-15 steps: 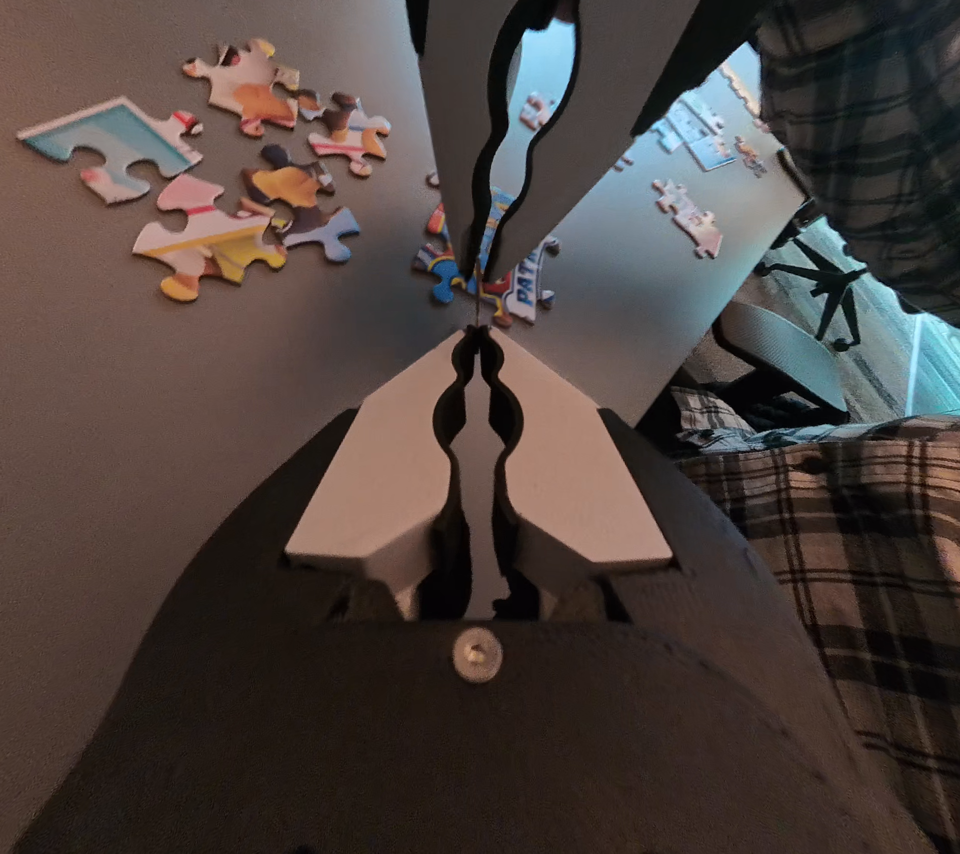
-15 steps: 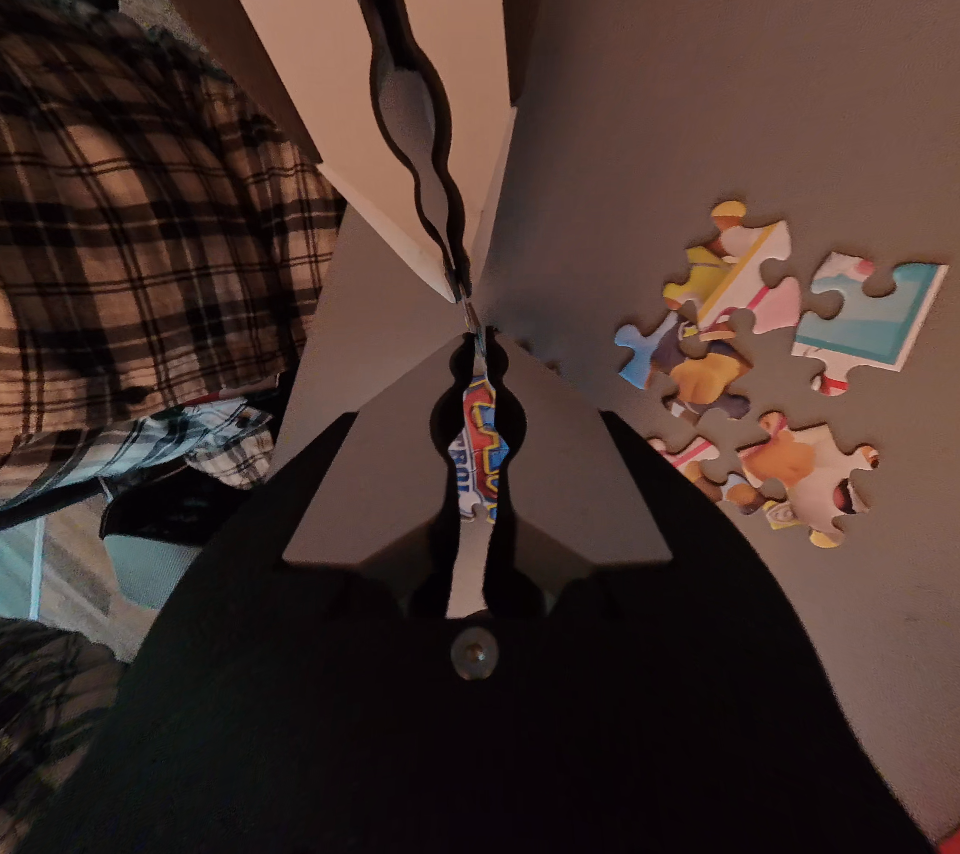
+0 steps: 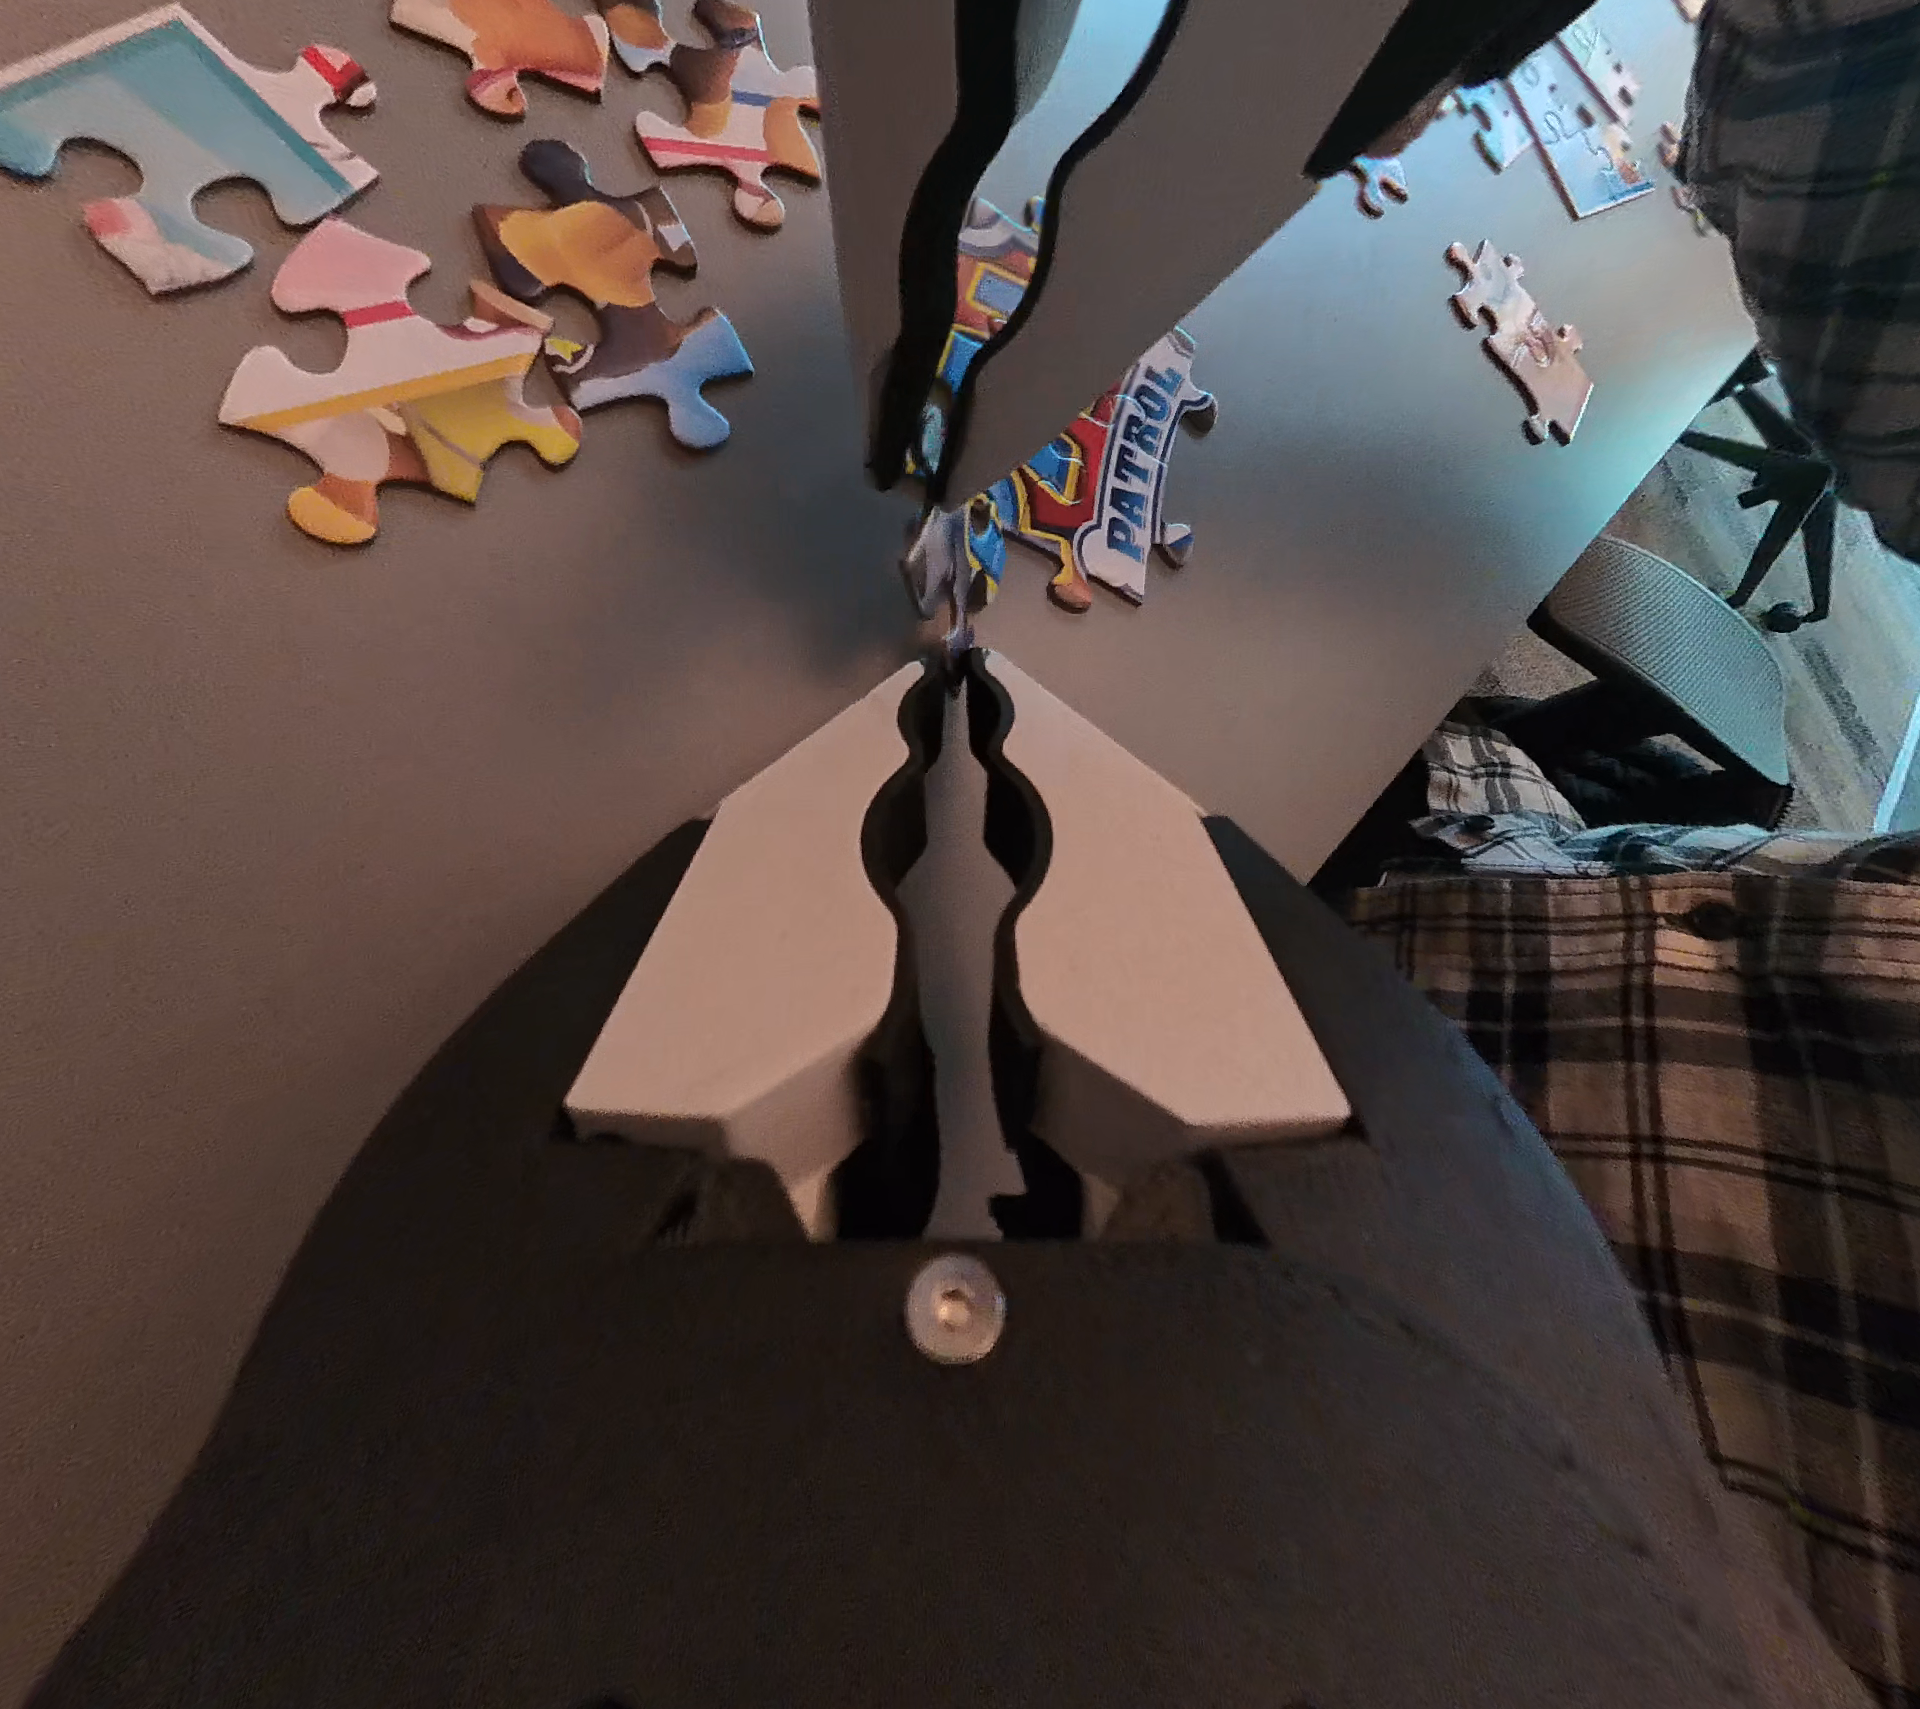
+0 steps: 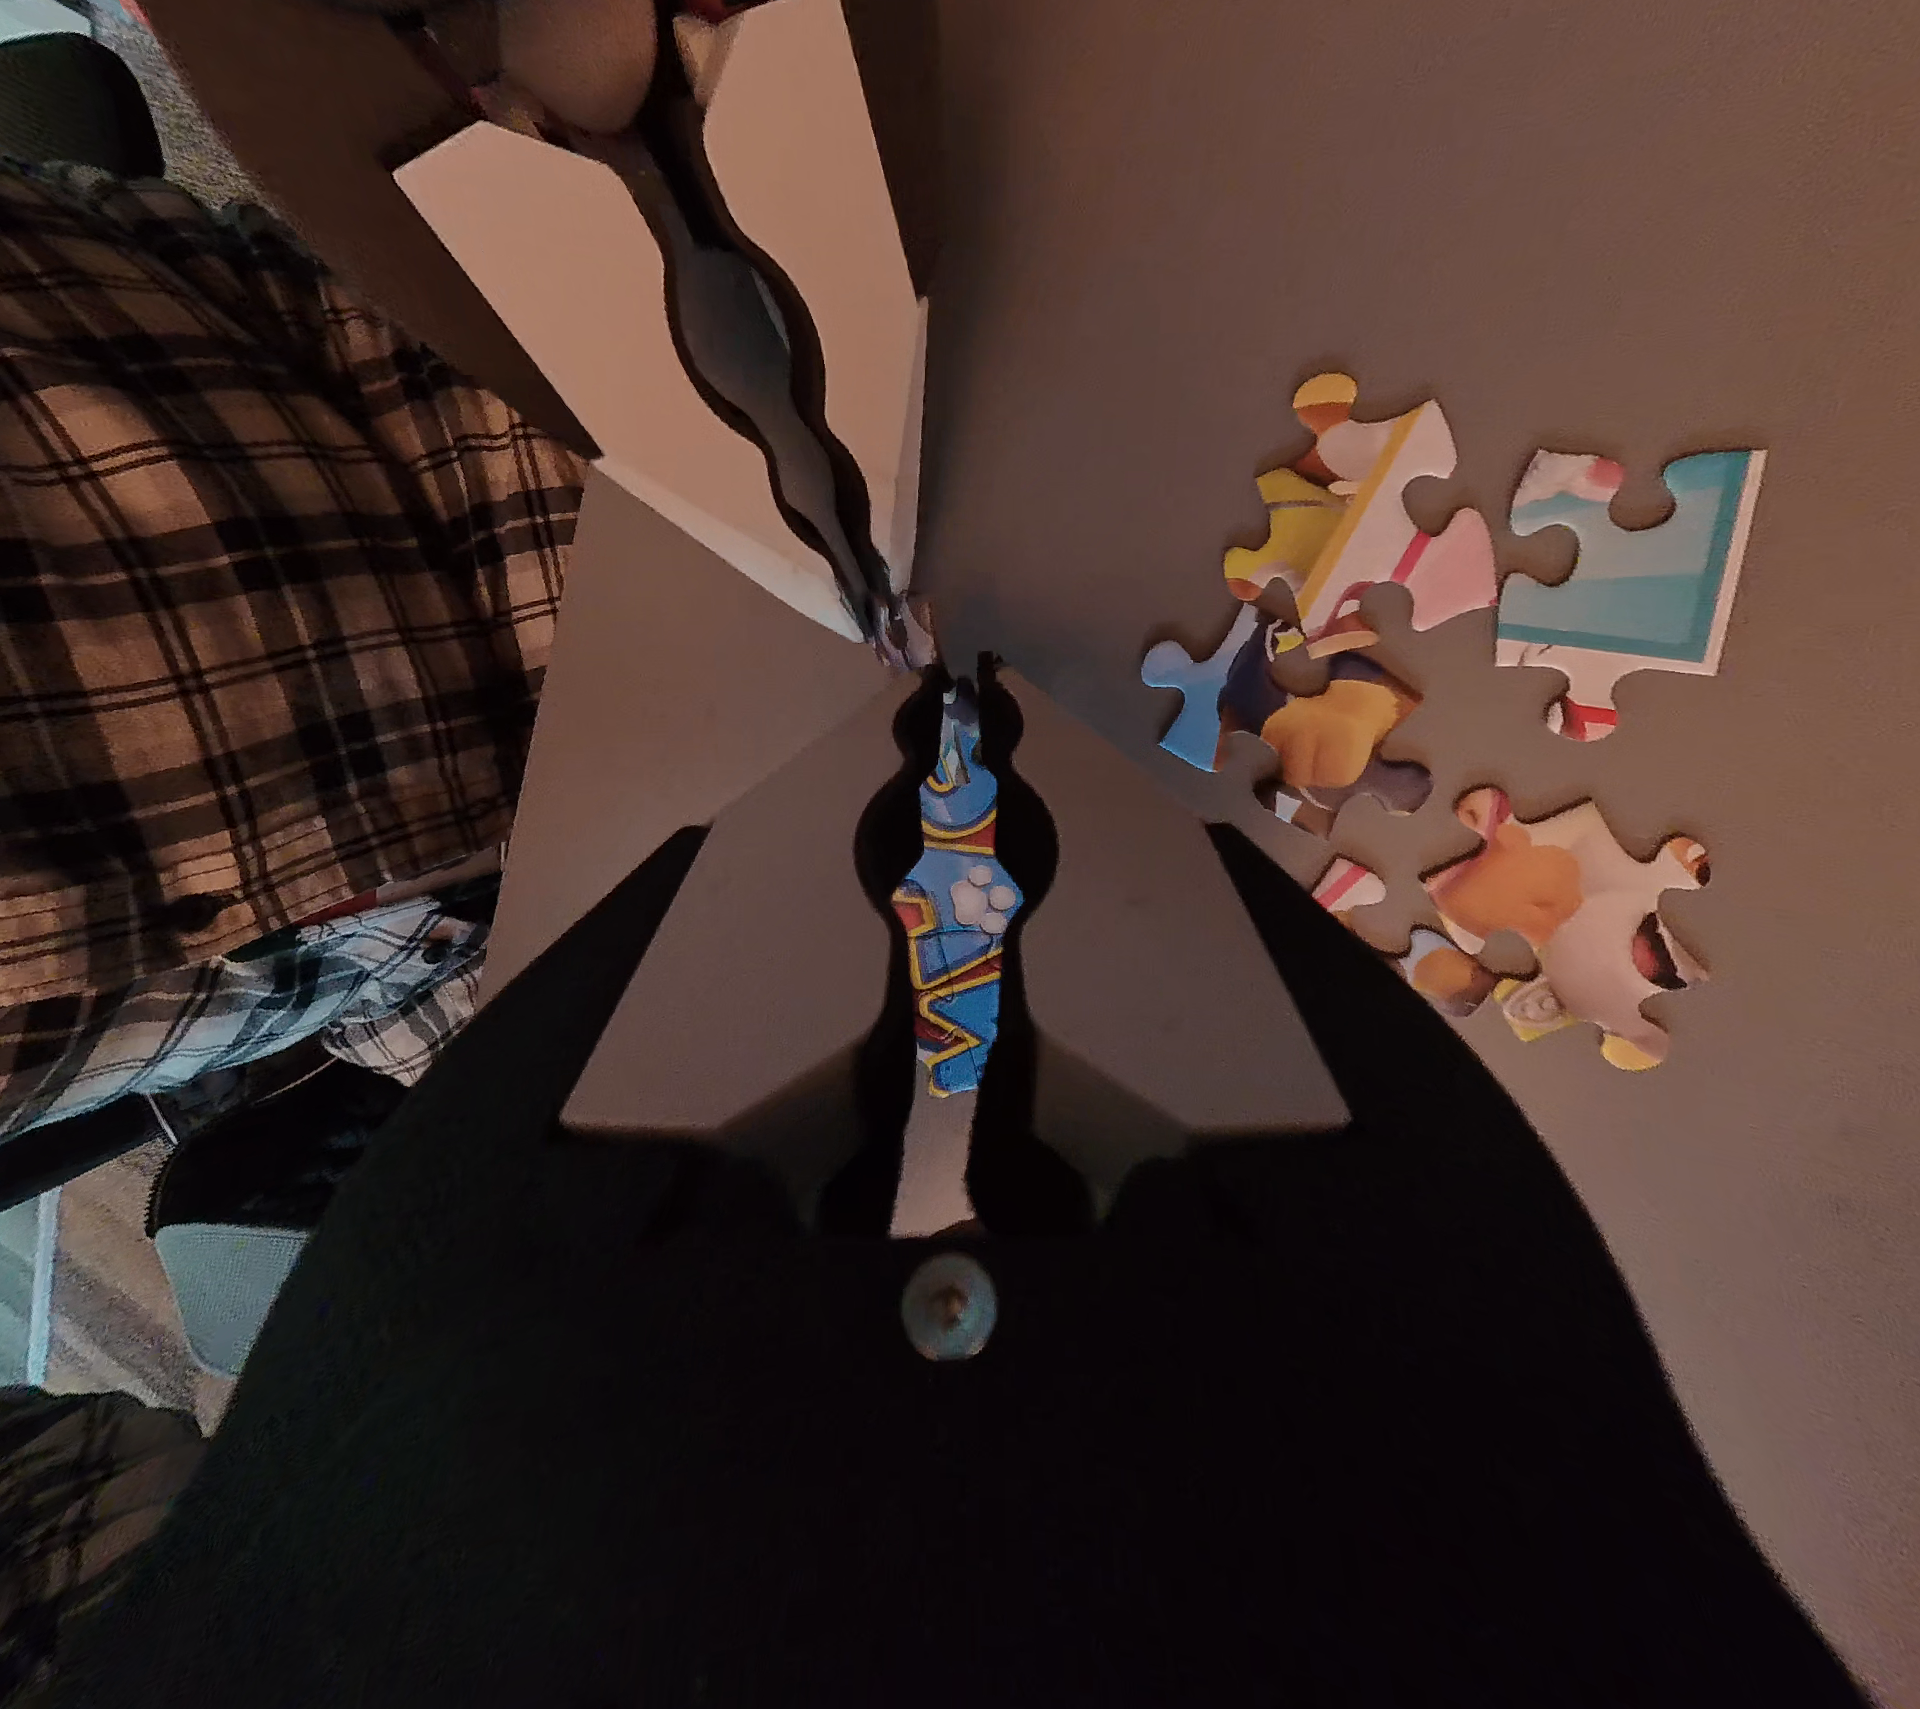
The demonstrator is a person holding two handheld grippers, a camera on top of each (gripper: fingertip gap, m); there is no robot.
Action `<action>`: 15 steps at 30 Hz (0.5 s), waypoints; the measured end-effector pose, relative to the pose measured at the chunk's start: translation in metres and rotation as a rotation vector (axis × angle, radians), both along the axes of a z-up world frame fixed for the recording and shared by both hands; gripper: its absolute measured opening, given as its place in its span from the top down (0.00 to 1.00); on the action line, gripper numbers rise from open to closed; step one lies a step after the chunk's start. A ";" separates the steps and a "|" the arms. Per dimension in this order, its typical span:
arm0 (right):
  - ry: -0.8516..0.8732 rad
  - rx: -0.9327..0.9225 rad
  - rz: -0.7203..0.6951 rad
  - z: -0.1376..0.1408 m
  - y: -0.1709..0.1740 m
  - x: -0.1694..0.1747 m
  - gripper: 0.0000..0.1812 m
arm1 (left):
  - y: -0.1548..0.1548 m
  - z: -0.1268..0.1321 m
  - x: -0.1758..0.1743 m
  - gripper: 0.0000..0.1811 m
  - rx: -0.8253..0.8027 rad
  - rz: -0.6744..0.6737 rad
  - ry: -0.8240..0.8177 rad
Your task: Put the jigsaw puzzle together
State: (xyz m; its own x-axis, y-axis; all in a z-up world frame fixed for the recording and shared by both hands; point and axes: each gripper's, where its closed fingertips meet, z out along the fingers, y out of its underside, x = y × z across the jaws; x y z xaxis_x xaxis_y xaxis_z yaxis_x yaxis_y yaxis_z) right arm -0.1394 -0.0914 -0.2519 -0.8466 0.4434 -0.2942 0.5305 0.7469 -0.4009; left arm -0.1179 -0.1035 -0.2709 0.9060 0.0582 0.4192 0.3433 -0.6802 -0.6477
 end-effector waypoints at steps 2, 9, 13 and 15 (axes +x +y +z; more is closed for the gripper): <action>-0.007 -0.013 -0.007 -0.001 0.000 -0.001 0.97 | 0.000 0.000 0.000 0.98 -0.003 -0.005 -0.009; 0.023 -0.033 -0.038 -0.010 0.004 -0.008 0.95 | 0.000 0.001 0.000 0.96 -0.019 -0.026 0.024; 0.084 -0.006 -0.034 -0.014 0.007 -0.011 0.96 | -0.001 0.000 0.001 0.95 -0.034 -0.042 0.062; 0.110 0.011 -0.028 -0.015 0.008 -0.011 0.97 | -0.001 0.000 0.001 0.94 -0.048 -0.050 0.103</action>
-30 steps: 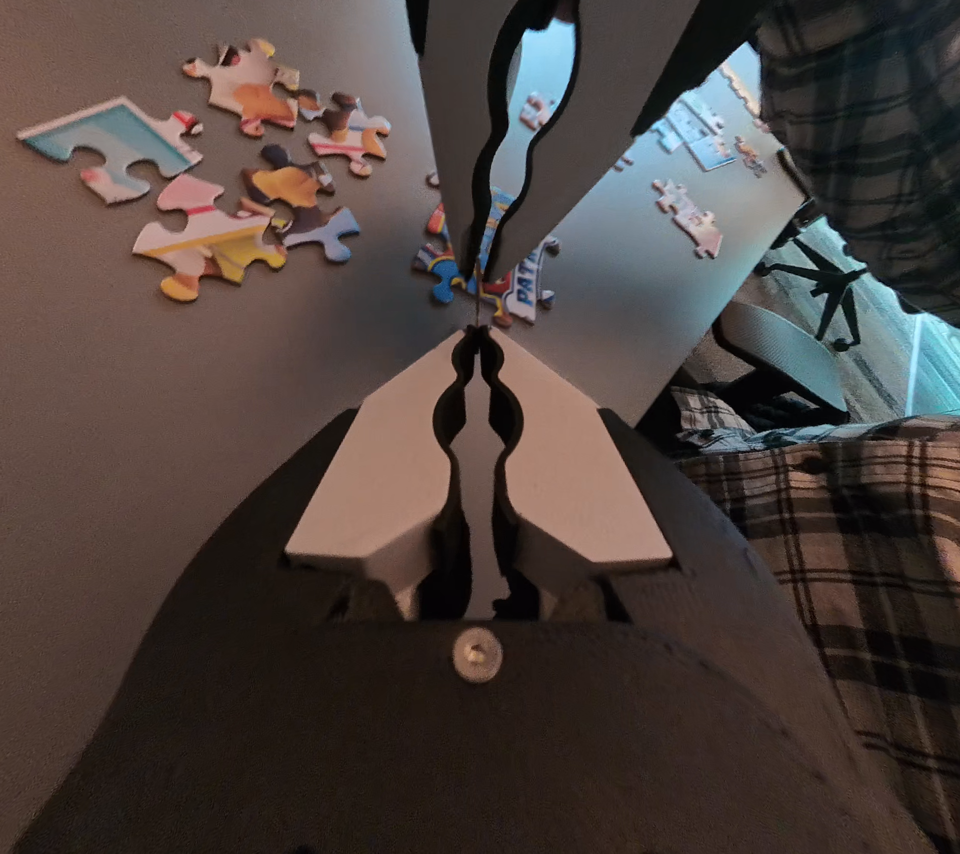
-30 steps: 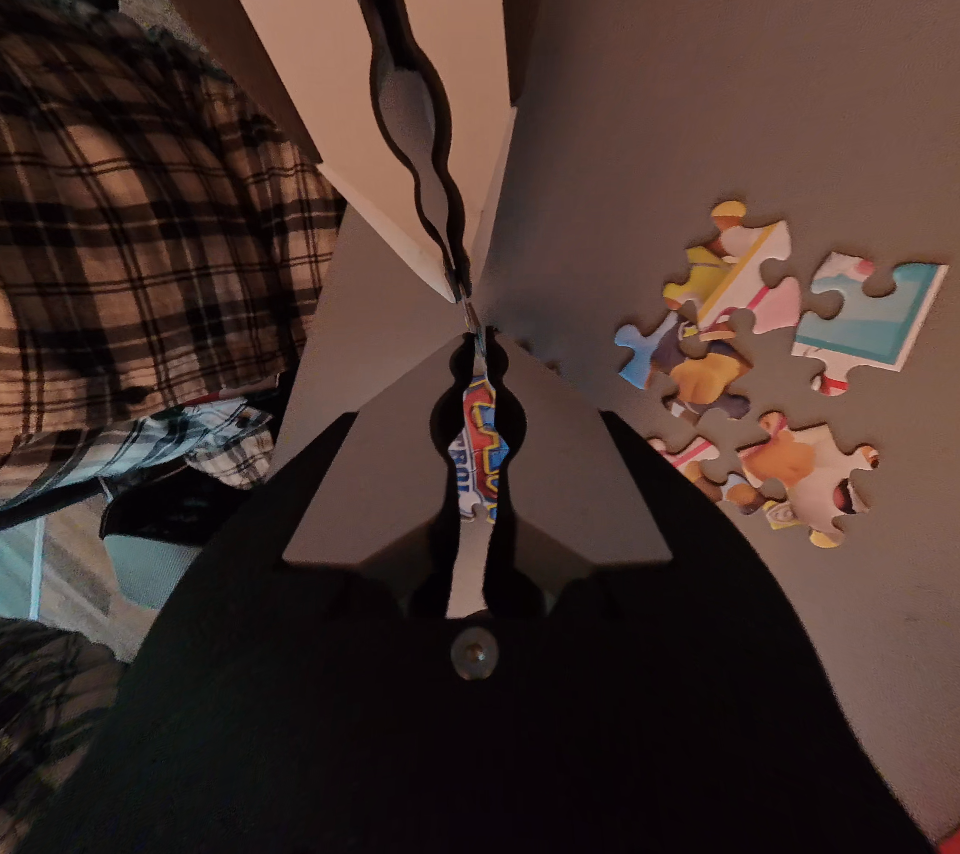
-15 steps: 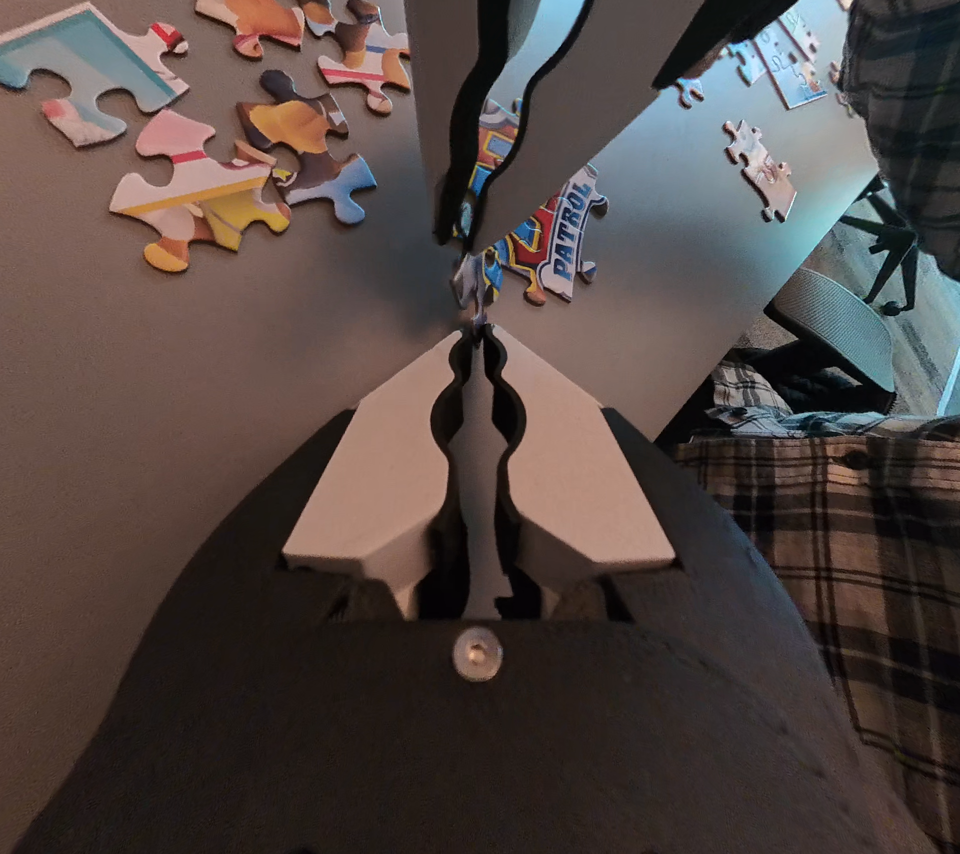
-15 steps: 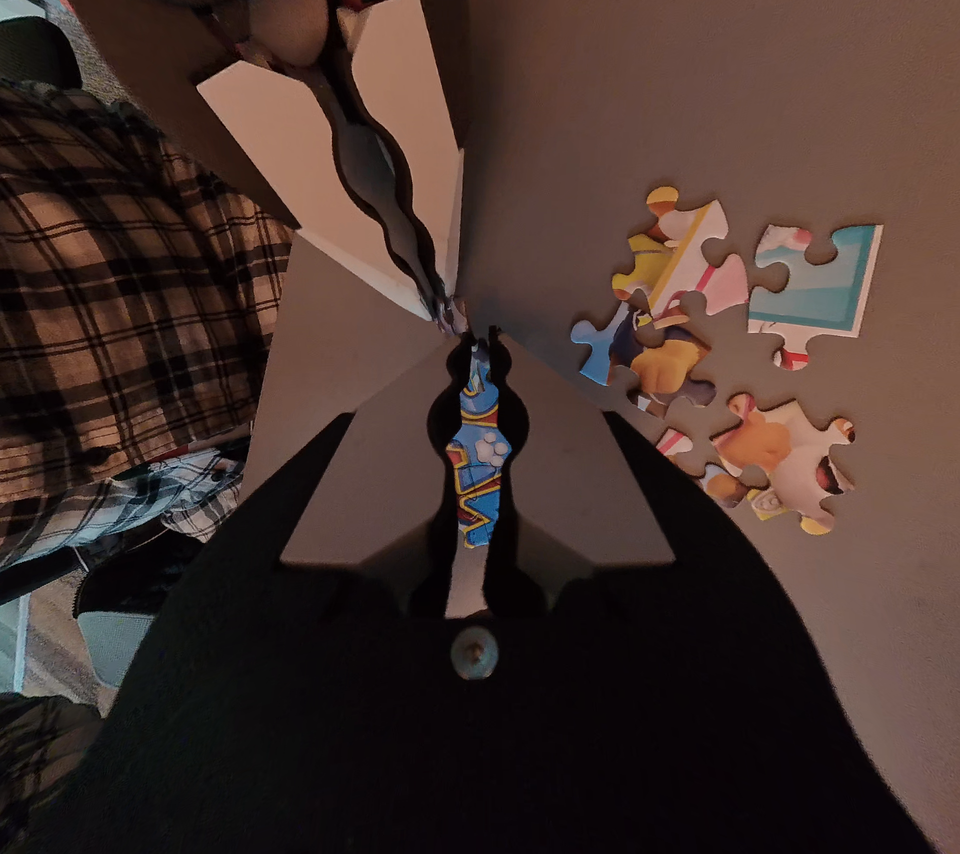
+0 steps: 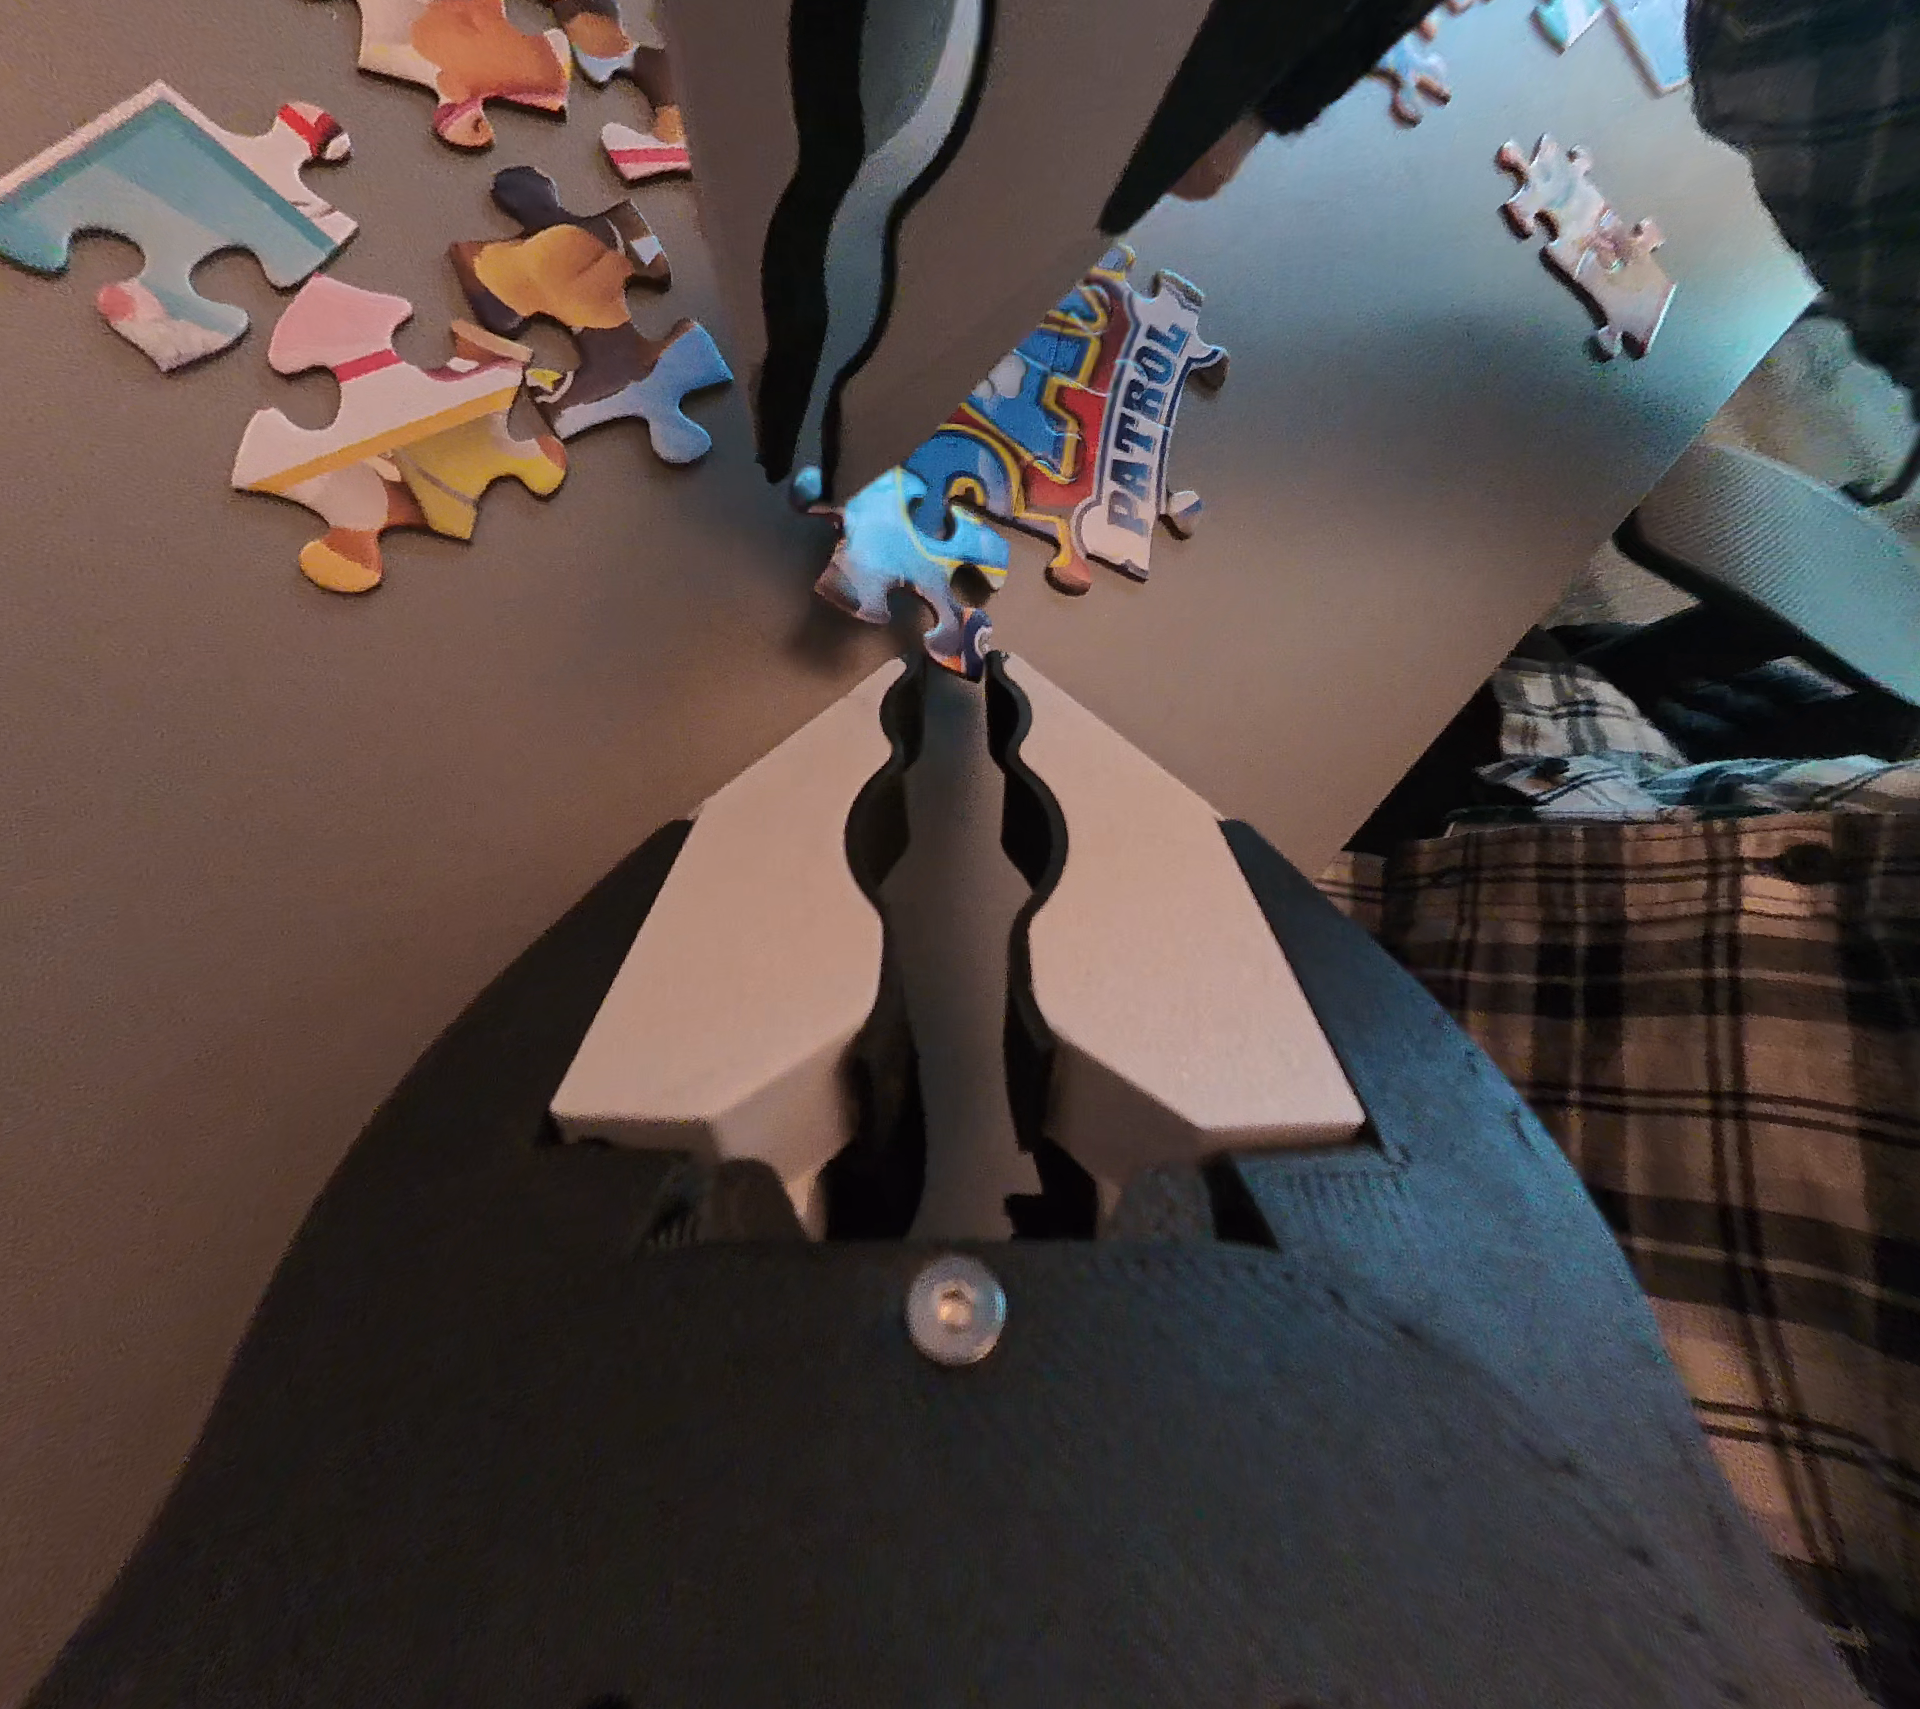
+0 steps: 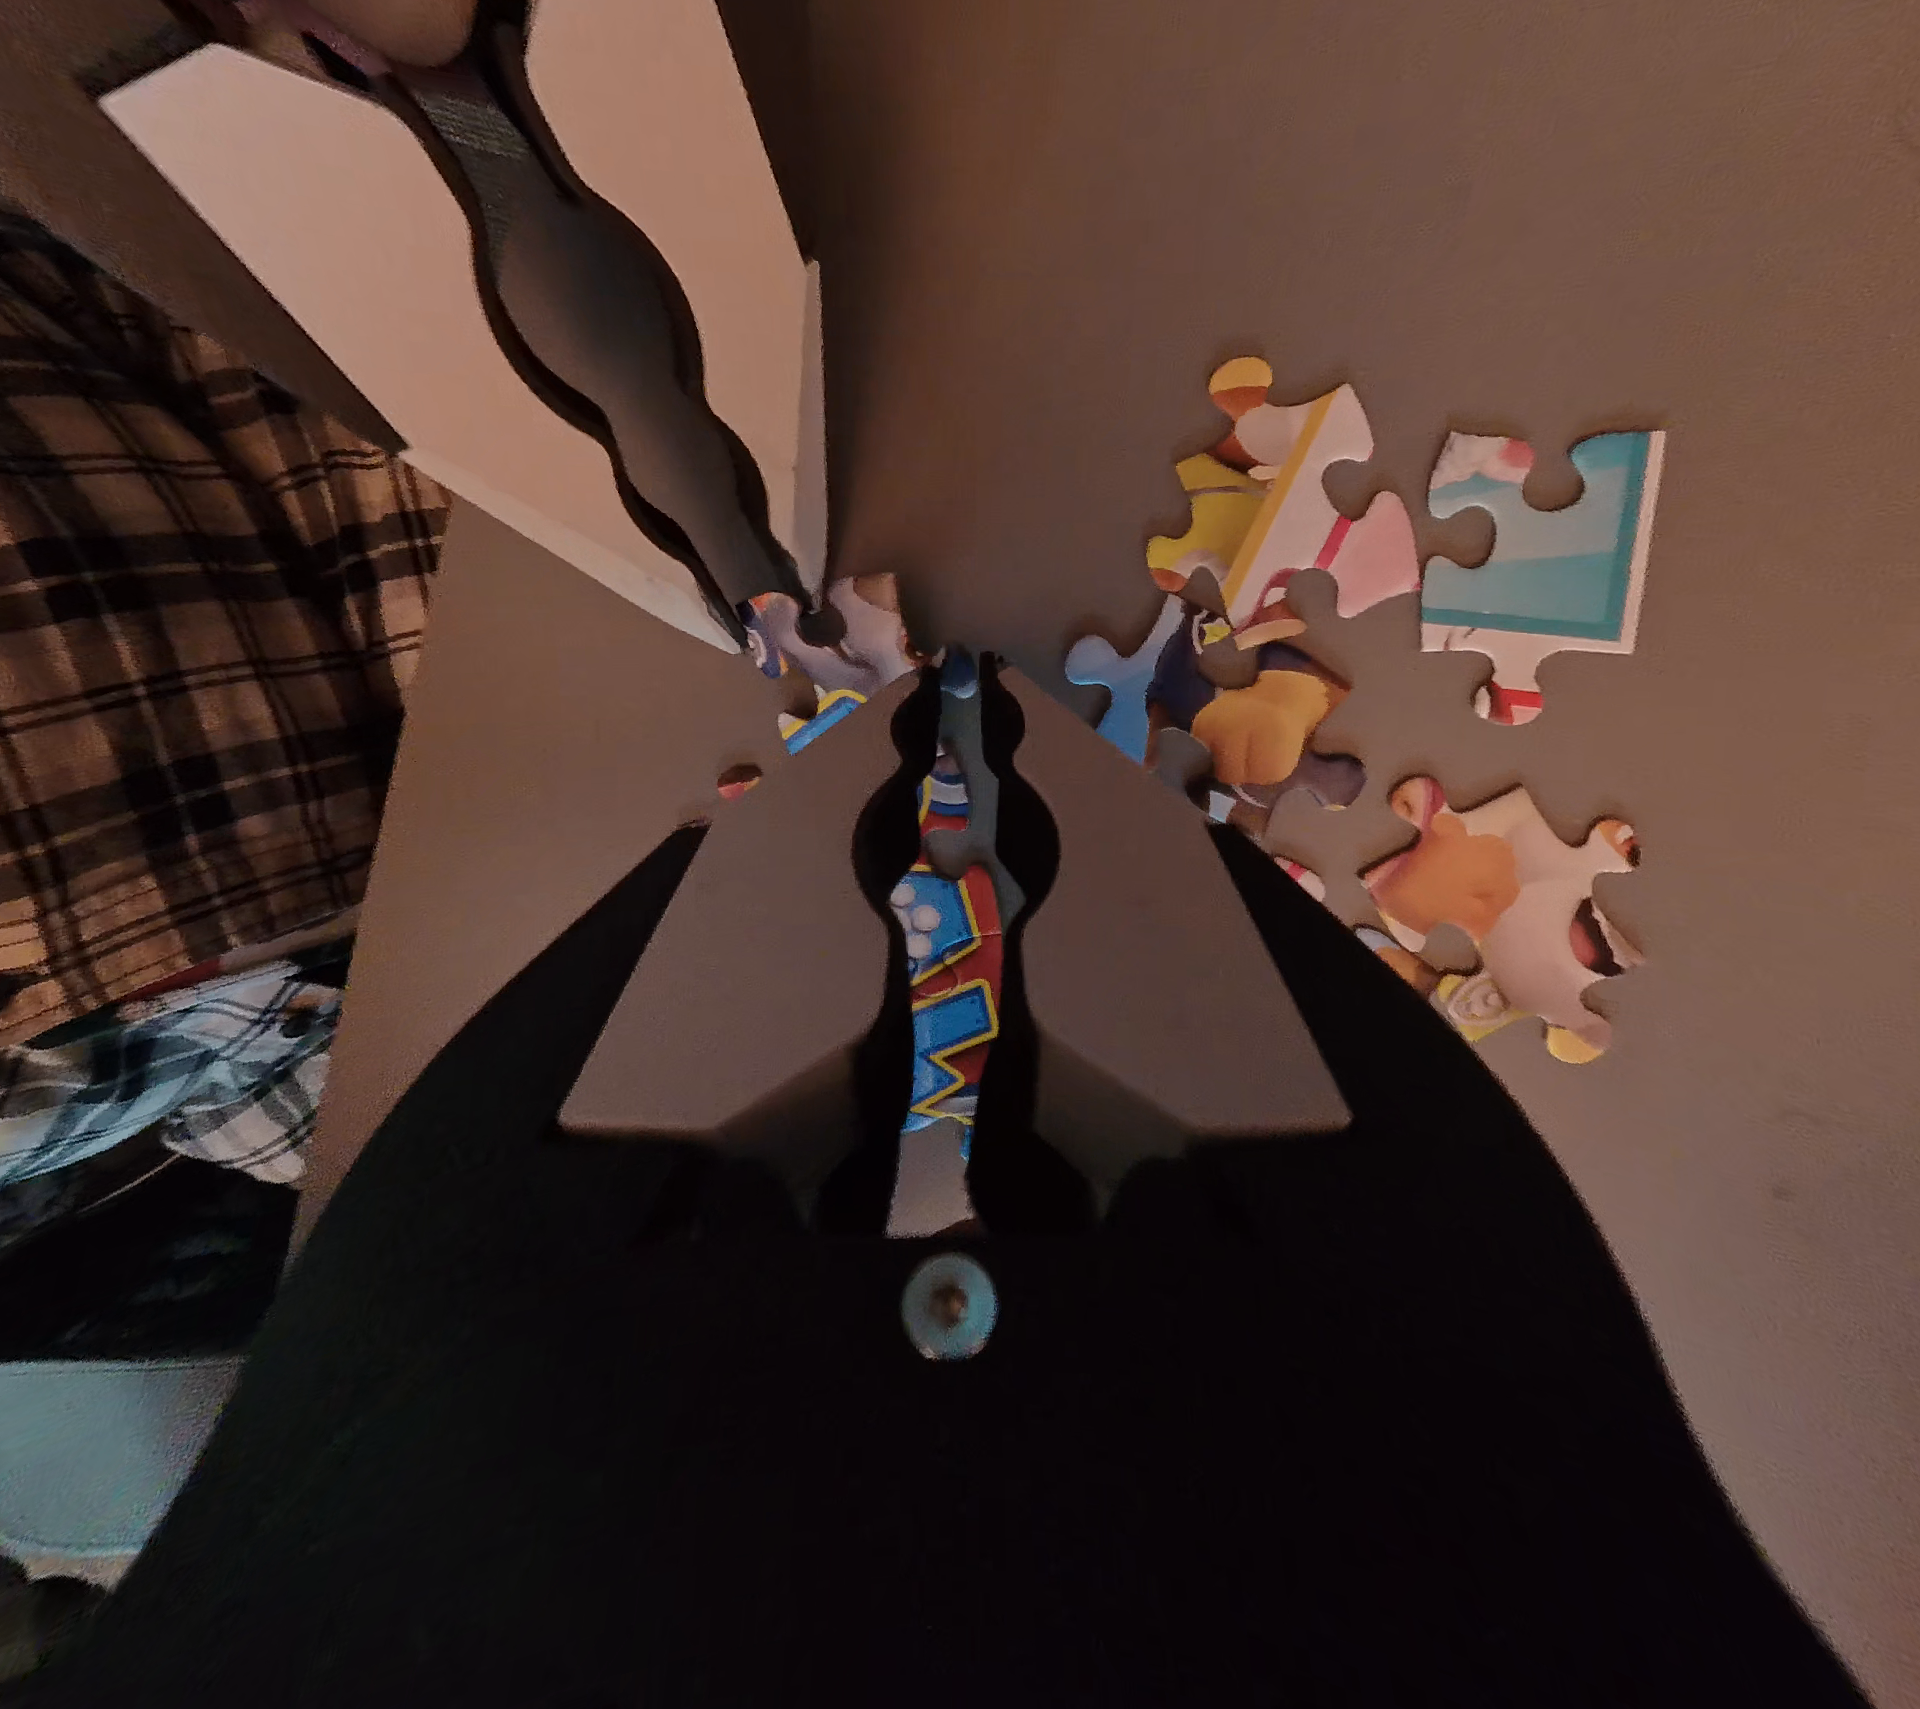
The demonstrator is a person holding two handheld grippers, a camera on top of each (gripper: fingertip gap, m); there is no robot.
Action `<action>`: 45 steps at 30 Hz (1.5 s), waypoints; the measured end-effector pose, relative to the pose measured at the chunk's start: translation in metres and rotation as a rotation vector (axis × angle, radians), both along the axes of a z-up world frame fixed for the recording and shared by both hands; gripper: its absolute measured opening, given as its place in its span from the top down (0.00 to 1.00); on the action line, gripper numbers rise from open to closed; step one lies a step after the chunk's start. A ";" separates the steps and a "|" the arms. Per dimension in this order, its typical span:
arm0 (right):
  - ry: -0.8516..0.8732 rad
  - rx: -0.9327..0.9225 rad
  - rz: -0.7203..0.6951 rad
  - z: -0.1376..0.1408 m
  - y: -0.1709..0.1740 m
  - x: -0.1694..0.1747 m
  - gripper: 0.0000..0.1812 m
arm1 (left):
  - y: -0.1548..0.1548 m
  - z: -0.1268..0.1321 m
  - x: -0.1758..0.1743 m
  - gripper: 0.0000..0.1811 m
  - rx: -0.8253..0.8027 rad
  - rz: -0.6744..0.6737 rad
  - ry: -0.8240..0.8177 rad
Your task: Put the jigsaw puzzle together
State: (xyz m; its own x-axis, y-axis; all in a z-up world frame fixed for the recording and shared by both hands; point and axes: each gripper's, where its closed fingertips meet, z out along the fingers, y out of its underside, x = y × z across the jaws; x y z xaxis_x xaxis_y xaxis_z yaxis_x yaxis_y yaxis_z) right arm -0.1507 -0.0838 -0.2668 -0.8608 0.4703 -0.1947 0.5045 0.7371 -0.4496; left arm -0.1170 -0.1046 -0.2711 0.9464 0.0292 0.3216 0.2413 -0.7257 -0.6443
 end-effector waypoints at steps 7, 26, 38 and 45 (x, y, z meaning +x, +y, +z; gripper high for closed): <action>0.072 0.095 0.001 -0.008 0.005 -0.002 0.98 | 0.000 -0.001 0.003 0.92 -0.030 -0.039 0.077; 0.104 0.059 -0.057 -0.007 0.004 0.025 1.00 | 0.011 -0.003 -0.015 0.98 -0.073 -0.120 0.374; 0.121 0.040 -0.077 -0.007 0.010 0.041 1.00 | 0.016 -0.003 -0.020 1.00 -0.083 -0.140 0.428; 0.111 -0.007 -0.106 -0.008 0.002 0.036 1.00 | 0.016 -0.004 -0.023 1.00 -0.087 -0.145 0.440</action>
